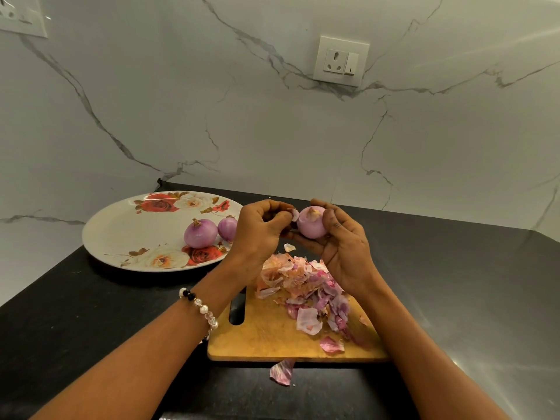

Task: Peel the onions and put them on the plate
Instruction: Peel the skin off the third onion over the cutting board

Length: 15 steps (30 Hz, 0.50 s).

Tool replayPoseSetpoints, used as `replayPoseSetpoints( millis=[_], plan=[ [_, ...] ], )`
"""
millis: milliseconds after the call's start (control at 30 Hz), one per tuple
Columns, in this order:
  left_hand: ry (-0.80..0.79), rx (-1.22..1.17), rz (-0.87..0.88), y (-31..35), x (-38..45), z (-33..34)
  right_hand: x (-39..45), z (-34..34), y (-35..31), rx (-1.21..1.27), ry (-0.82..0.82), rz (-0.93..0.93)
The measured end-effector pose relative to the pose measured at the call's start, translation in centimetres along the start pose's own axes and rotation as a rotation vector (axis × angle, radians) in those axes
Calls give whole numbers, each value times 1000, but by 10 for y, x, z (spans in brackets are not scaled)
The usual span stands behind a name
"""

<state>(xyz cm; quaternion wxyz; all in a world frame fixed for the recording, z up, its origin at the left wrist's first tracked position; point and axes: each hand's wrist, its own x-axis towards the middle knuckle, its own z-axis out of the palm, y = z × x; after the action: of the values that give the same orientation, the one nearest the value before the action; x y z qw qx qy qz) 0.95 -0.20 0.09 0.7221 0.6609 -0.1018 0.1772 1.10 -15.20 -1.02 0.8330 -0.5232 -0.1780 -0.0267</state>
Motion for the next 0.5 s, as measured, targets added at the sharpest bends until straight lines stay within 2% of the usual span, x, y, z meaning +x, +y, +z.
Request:
replayPoseSetpoints(
  millis=[100, 233, 500],
  plan=[
    [-45, -67, -15, 1, -2, 3, 1, -1, -1, 42, 52, 24],
    [-95, -105, 40, 6, -3, 1, 3, -12, -8, 115, 206, 88],
    [-234, 428, 337, -4, -8, 3, 3, -18, -10, 54, 161, 78]
  ],
)
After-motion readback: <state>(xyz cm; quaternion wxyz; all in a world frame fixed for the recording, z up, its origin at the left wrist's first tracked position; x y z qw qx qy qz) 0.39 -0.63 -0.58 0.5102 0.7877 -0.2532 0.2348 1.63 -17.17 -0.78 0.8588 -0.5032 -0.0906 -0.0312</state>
